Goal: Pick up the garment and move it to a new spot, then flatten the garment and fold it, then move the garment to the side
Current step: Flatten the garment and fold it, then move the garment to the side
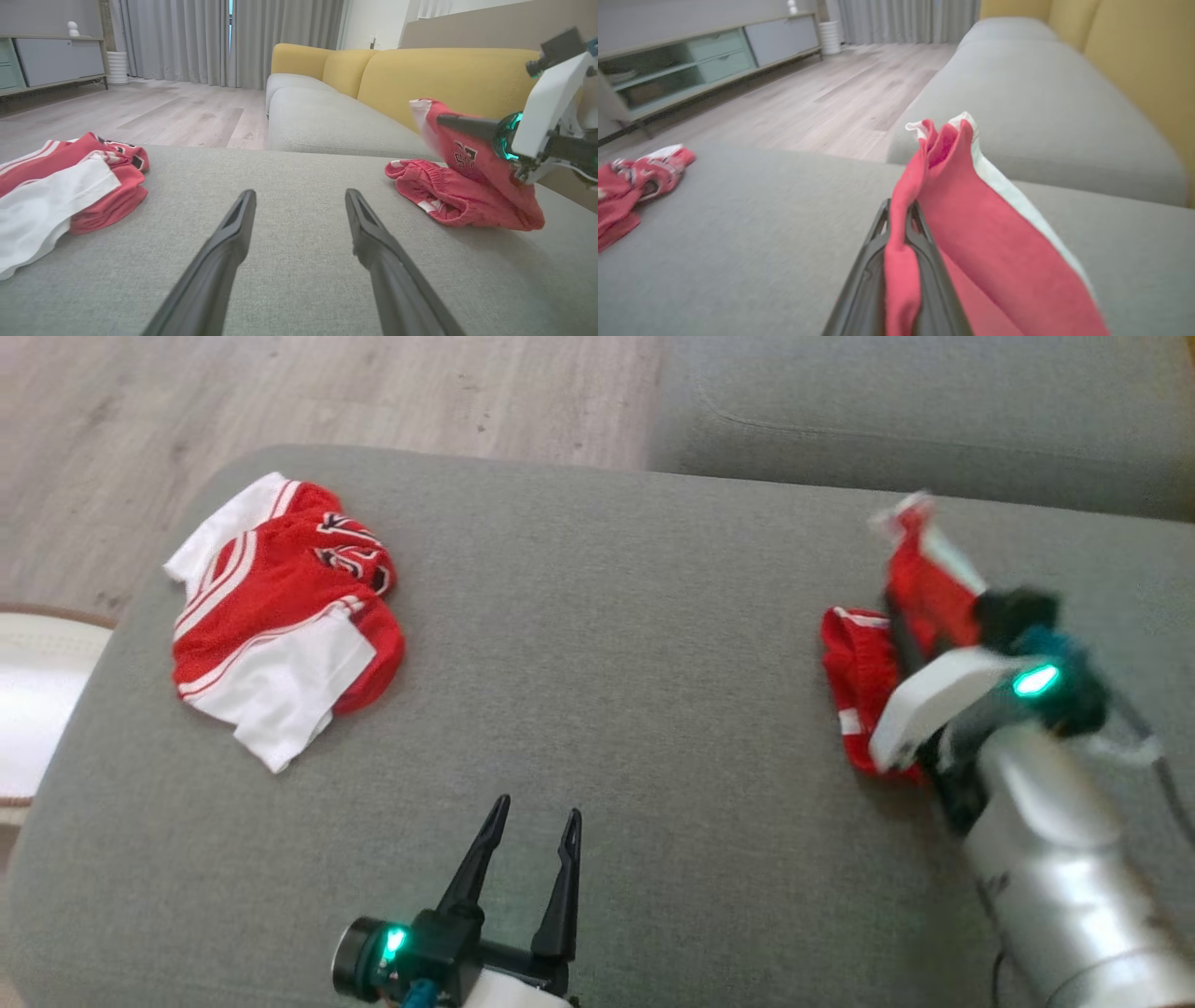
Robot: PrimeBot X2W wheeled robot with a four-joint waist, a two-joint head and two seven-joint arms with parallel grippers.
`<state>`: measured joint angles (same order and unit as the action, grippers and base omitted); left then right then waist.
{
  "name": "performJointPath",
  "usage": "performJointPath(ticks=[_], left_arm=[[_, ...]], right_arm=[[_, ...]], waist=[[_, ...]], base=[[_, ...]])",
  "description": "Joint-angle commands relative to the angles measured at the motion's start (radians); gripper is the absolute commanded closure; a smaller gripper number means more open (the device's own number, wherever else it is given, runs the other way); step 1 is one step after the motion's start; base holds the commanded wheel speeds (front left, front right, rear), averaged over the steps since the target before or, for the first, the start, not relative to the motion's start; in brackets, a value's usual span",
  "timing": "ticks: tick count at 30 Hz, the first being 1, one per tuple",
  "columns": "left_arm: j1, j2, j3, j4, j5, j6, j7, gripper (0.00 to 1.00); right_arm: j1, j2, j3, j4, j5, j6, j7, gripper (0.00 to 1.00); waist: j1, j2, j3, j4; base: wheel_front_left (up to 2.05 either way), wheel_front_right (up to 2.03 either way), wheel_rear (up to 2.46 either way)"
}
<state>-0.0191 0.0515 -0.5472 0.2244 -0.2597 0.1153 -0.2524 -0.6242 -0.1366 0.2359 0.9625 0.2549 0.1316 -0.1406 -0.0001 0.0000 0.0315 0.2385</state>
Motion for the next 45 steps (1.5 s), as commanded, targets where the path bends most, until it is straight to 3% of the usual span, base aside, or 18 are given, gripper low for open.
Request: performJointPath(ticks=[1, 2, 3, 11, 15, 20, 23, 32, 45], left_arm=[[-0.018, -0.001, 0.027, -0.024, -0.009, 0.002, -0.009, 0.00], [-0.018, -0.001, 0.027, -0.023, -0.010, 0.002, -0.009, 0.00], [-0.018, -0.001, 0.027, -0.022, -0.012, 0.004, -0.009, 0.00], [0.012, -0.001, 0.065, -0.053, -0.039, 0.018, -0.009, 0.00], [0.037, -0.001, 0.102, -0.067, -0.056, 0.035, -0.009, 0.00], [0.056, -0.001, 0.142, -0.087, -0.043, 0.059, -0.009, 0.00], [0.070, -0.001, 0.157, -0.096, -0.030, 0.063, -0.009, 0.00], [0.144, -0.001, 0.173, -0.084, 0.004, 0.047, -0.009, 0.00], [0.163, -0.001, 0.173, -0.064, 0.030, 0.034, -0.009, 0.00]], right_arm=[[0.012, 0.013, 0.032, -0.031, 0.005, -0.001, 0.004, 0.80], [0.027, 0.021, 0.046, -0.036, 0.011, -0.001, 0.010, 0.61], [0.041, 0.026, 0.054, -0.042, 0.019, -0.001, 0.011, 0.00], [0.166, 0.018, 0.025, -0.220, 0.092, -0.001, -0.103, 0.00], [0.265, -0.014, -0.048, -0.365, 0.072, -0.001, -0.120, 0.00], [0.451, 0.003, -0.155, -0.605, 0.056, -0.001, -0.121, 0.00], [0.575, 0.015, -0.196, -0.687, 0.032, -0.001, -0.121, 0.00], [0.788, 0.057, -0.223, -0.748, 0.001, -0.001, -0.121, 0.00], [0.818, 0.075, -0.221, -0.757, -0.009, -0.001, -0.121, 0.00]], waist=[[0.0001, 0.0000, -0.003, 0.011], [0.0001, 0.0000, -0.003, 0.015], [0.0001, 0.0000, -0.004, 0.017], [0.0001, 0.0000, -0.038, -0.013], [0.0001, 0.0000, -0.072, -0.060], [0.0001, 0.0000, -0.115, -0.111], [0.0001, 0.0000, -0.140, -0.133], [0.0001, 0.0000, -0.187, -0.173], [0.0001, 0.0000, -0.202, -0.173]], base=[[0.00, 0.00, 0.00], [0.00, 0.00, 0.00], [0.00, 0.00, 0.00], [0.00, 0.00, 0.00], [0.00, 0.00, 0.00], [0.00, 0.00, 0.00], [0.00, 0.00, 0.00], [0.00, 0.00, 0.00], [0.00, 0.00, 0.00]])
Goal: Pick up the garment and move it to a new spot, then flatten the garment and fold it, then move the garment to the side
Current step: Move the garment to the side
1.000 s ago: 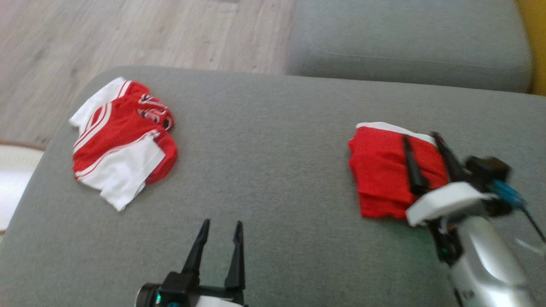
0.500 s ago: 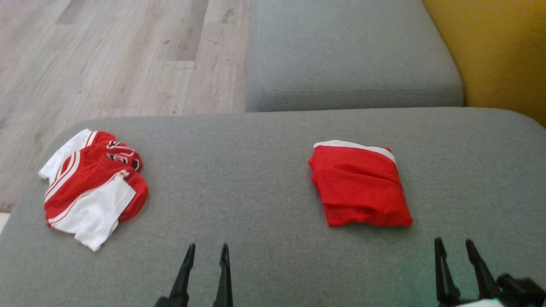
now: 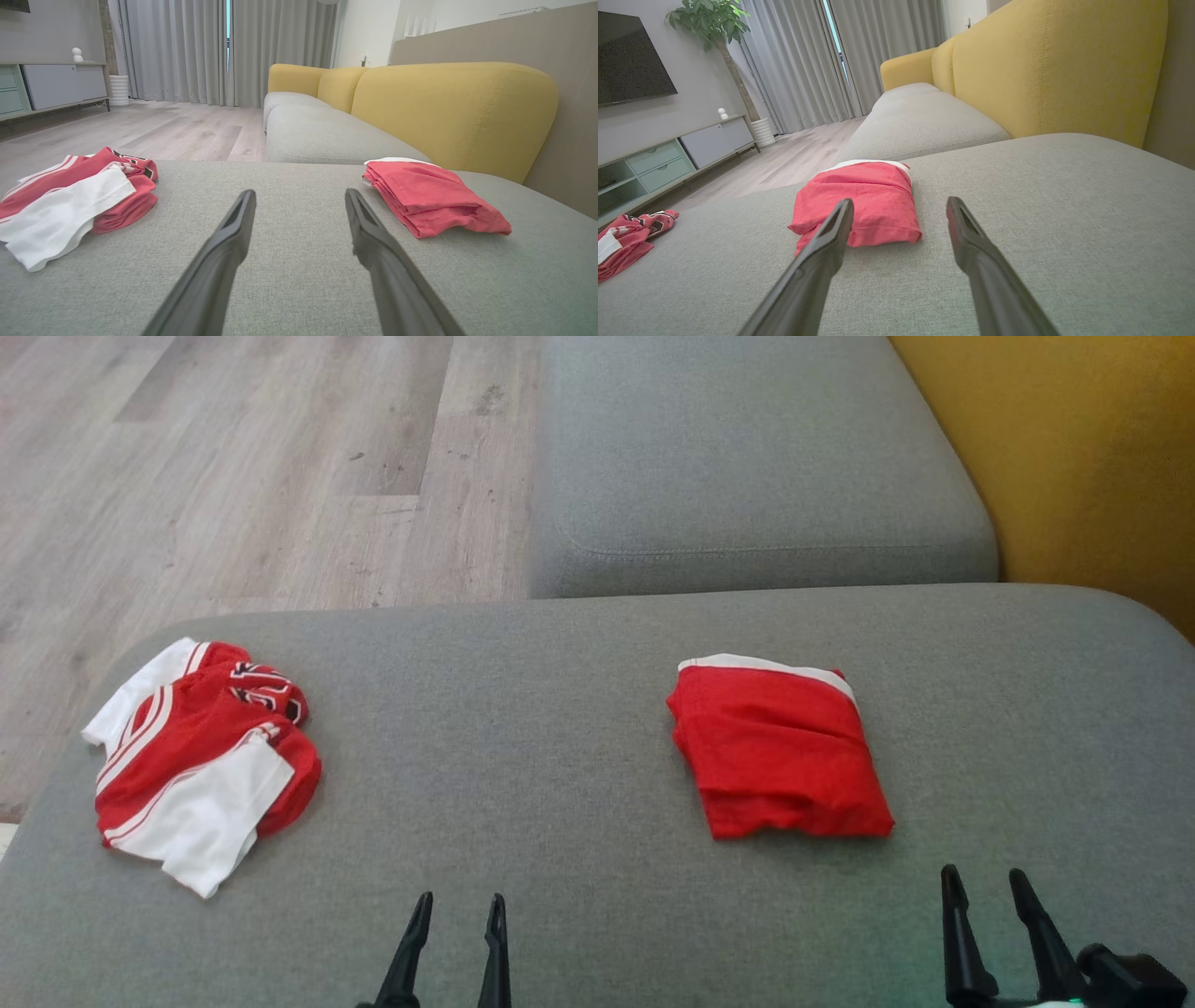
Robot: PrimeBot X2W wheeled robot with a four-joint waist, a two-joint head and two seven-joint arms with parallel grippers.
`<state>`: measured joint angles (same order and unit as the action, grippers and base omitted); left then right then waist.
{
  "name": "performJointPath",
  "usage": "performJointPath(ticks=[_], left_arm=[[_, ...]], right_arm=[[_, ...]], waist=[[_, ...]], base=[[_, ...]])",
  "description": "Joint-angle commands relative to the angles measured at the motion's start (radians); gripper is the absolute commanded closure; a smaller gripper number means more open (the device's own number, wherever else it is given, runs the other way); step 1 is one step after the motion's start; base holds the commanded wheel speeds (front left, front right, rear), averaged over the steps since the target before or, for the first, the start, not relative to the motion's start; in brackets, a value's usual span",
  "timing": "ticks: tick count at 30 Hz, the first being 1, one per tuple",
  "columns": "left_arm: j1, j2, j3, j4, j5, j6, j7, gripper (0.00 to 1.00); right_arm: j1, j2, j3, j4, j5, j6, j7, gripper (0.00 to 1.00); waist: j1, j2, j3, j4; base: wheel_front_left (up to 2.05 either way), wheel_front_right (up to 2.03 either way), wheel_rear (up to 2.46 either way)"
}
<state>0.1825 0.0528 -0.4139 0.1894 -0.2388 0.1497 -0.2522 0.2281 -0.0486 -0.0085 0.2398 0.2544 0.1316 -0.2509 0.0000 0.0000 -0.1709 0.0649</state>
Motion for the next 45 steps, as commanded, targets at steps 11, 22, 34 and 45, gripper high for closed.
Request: performJointPath(ticks=[11, 22, 34, 45], left_arm=[[-0.037, -0.003, 0.042, -0.028, 0.030, -0.003, -0.010, 0.00], [-0.073, -0.003, 0.013, -0.040, 0.047, 0.004, -0.010, 0.00], [-0.168, -0.003, -0.039, -0.051, 0.034, 0.024, -0.010, 0.00], [-0.238, -0.003, -0.065, -0.041, 0.020, 0.036, -0.010, 0.00]], right_arm=[[-0.026, -0.015, 0.043, -0.028, -0.015, -0.001, -0.011, 0.00], [-0.224, -0.124, 0.153, 0.107, 0.159, -0.001, 0.089, 0.00], [-0.537, -0.276, 0.123, 0.275, 0.409, -0.001, 0.375, 0.00], [-0.643, -0.279, 0.238, 0.444, 0.467, -0.001, 0.419, 0.24]], waist=[[0.0000, 0.0000, 0.010, 0.013], [0.0000, 0.0000, 0.140, 0.031], [0.0000, 0.0000, 0.283, 0.055], [0.0000, 0.0000, 0.345, 0.081]], base=[[0.00, 0.00, 0.00], [0.00, 0.00, 0.00], [0.00, 0.00, 0.00], [0.00, 0.00, 0.00]])
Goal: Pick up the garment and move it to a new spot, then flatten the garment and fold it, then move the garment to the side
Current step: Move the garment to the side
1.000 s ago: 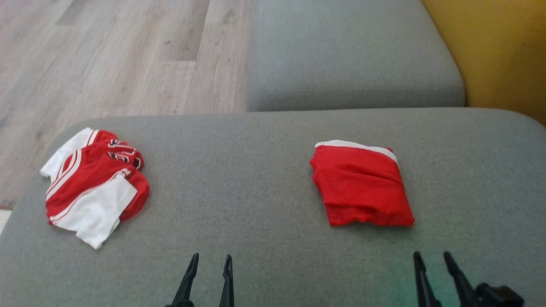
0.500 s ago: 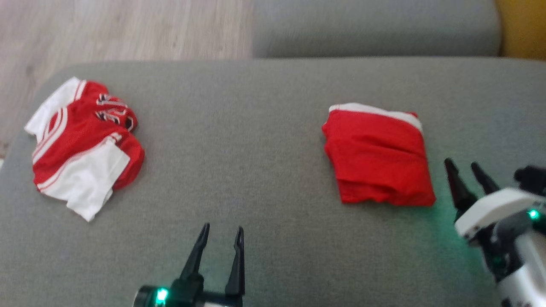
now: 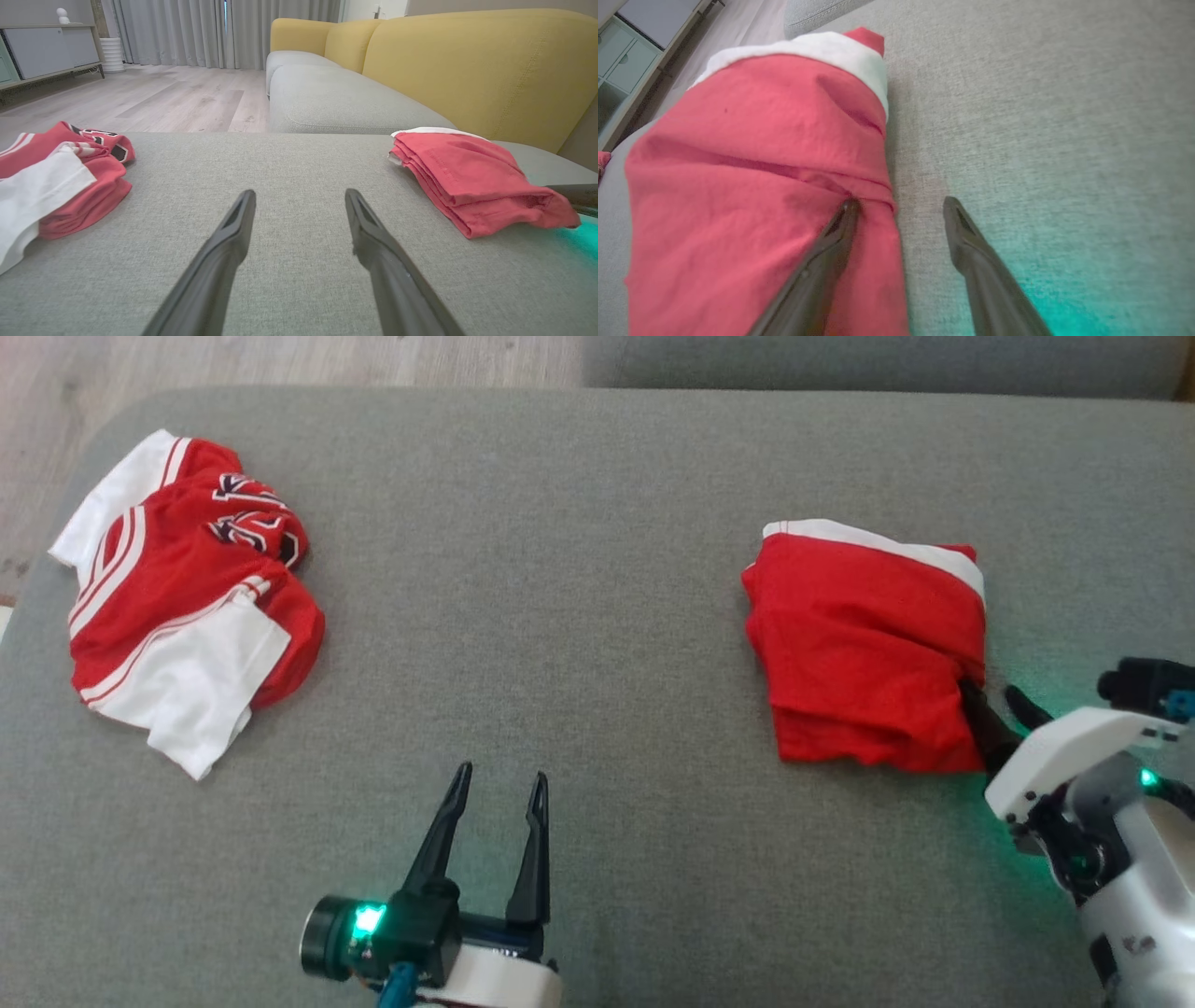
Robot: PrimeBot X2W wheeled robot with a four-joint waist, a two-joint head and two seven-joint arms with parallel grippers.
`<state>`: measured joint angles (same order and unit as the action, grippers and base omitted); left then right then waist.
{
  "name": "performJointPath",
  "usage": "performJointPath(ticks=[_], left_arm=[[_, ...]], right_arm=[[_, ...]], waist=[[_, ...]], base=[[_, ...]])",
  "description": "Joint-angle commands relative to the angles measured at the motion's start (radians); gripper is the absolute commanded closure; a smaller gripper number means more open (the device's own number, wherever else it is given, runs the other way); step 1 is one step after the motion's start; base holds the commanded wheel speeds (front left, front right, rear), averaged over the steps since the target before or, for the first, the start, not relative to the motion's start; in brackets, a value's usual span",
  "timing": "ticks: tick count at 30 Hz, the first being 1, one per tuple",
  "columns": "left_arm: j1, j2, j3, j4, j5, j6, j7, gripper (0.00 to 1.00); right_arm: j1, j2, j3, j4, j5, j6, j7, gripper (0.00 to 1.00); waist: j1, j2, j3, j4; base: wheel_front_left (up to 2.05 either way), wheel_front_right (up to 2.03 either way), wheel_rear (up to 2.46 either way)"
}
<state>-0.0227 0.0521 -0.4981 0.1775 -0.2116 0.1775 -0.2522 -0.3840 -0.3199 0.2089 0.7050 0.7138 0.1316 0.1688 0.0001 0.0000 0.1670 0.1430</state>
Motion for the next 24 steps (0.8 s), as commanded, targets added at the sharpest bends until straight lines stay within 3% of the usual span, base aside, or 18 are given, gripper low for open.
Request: performJointPath(ticks=[1, 5, 10, 19, 24], left_arm=[[-0.044, -0.002, 0.019, -0.030, -0.009, 0.014, -0.010, 0.00], [-0.051, -0.002, 0.023, -0.035, -0.011, 0.022, -0.010, 0.00], [-0.064, -0.002, 0.021, -0.045, -0.013, 0.025, -0.010, 0.00], [-0.136, -0.002, 0.025, -0.046, 0.011, 0.013, -0.010, 0.00], [-0.176, -0.002, 0.032, -0.043, 0.026, 0.007, -0.010, 0.00]], right_arm=[[-0.050, -0.006, 0.059, -0.002, 0.030, -0.001, -0.007, 1.00], [-0.090, -0.041, 0.092, 0.017, 0.025, -0.001, -0.046, 1.00], [-0.160, -0.137, 0.106, 0.032, -0.011, -0.001, -0.081, 1.00], [-0.273, -0.334, 0.063, 0.079, -0.041, -0.001, -0.081, 1.00], [-0.316, -0.389, 0.042, 0.105, -0.054, -0.001, -0.099, 1.00]], waist=[[-0.0001, 0.0000, 0.021, -0.001], [-0.0001, 0.0000, 0.044, -0.025], [-0.0001, 0.0000, 0.088, -0.078], [-0.0001, 0.0000, 0.201, -0.173], [-0.0001, 0.0000, 0.249, -0.197]], base=[[0.00, 0.00, 0.00], [0.00, 0.00, 0.00], [0.00, 0.00, 0.00], [0.00, 0.00, 0.00], [0.00, 0.00, 0.00]])
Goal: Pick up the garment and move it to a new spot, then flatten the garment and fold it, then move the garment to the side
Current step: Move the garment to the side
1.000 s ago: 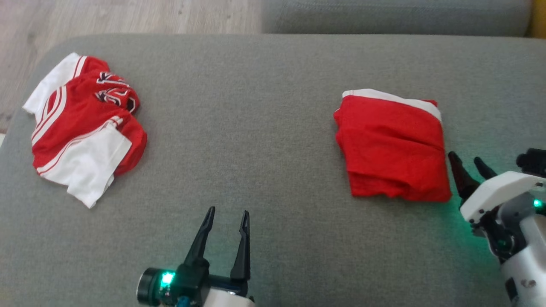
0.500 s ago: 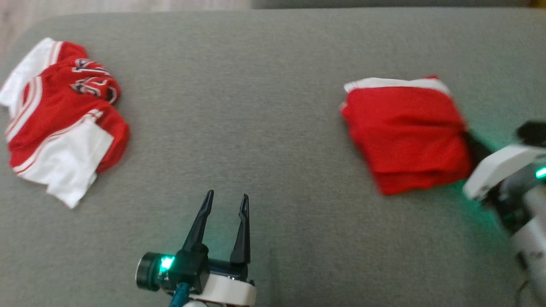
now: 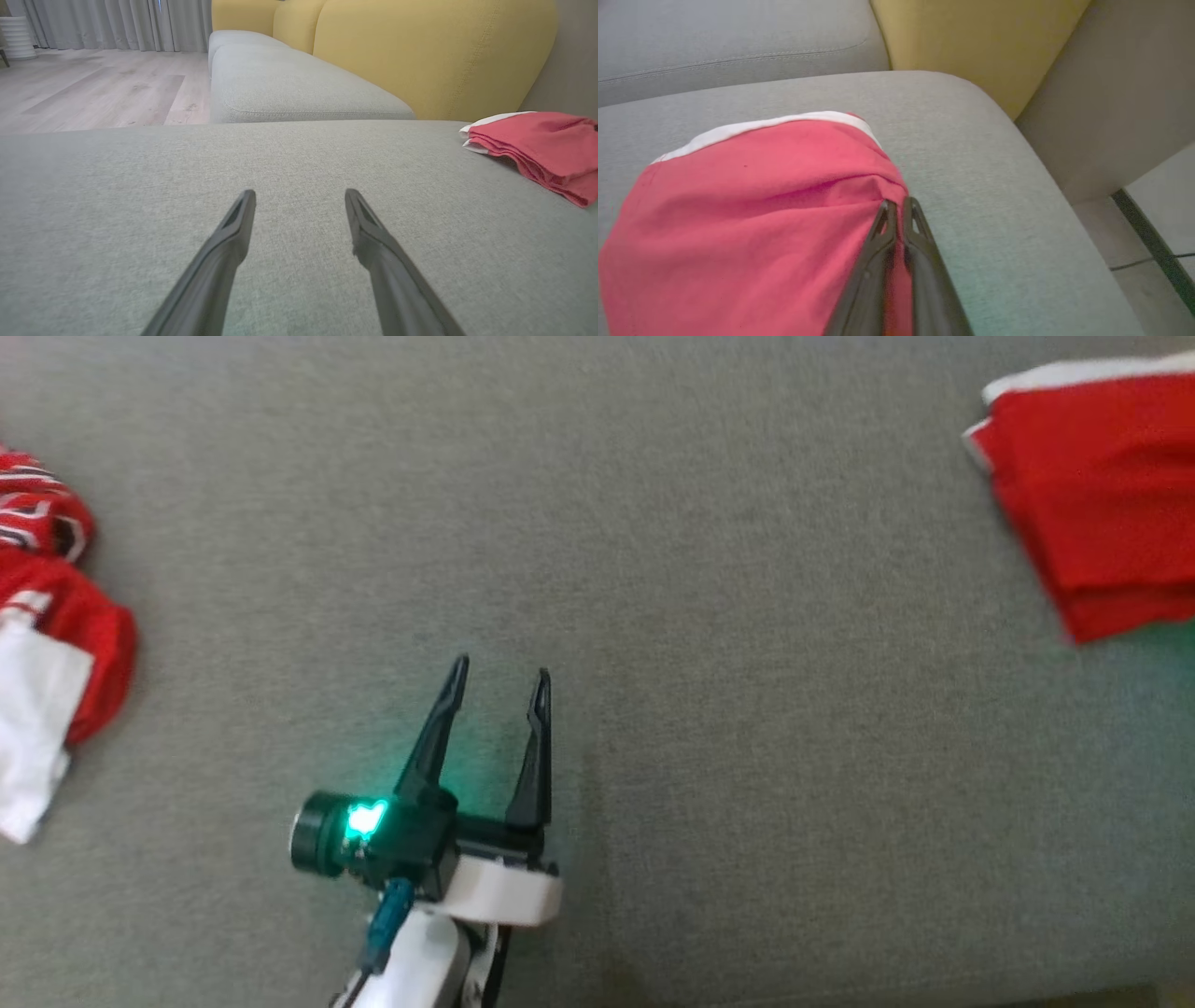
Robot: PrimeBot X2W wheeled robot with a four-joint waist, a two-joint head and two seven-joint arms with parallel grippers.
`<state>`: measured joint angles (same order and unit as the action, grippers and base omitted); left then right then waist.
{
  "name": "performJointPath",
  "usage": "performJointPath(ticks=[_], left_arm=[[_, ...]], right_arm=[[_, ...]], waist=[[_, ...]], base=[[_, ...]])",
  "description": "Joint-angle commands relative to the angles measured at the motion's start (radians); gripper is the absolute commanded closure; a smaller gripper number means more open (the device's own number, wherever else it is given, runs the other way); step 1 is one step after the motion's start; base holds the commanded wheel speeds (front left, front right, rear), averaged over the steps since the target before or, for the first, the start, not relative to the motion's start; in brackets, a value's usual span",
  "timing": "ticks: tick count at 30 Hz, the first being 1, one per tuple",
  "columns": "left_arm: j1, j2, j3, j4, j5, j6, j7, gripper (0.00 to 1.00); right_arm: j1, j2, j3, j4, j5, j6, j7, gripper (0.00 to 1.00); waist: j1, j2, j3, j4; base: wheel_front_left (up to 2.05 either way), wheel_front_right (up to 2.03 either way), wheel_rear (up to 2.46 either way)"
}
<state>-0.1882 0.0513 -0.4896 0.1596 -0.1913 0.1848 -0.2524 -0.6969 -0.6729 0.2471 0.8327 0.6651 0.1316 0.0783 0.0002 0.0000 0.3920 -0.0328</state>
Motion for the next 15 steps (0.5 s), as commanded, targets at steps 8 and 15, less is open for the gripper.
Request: performJointPath(ticks=[8, 15], left_arm=[[-0.058, -0.001, 0.026, -0.013, 0.008, -0.010, -0.009, 0.00], [-0.032, -0.001, -0.002, 0.010, -0.017, -0.014, -0.009, 0.00]], right_arm=[[-0.064, -0.070, -0.037, 0.091, -0.089, -0.001, -0.071, 0.78], [-0.076, 0.015, -0.066, 0.206, -0.266, -0.001, -0.234, 0.00]], waist=[[-0.0002, 0.0000, 0.054, -0.030], [-0.0002, 0.0000, -0.074, 0.002]], base=[[0.00, 0.00, 0.00], [0.00, 0.00, 0.00]])
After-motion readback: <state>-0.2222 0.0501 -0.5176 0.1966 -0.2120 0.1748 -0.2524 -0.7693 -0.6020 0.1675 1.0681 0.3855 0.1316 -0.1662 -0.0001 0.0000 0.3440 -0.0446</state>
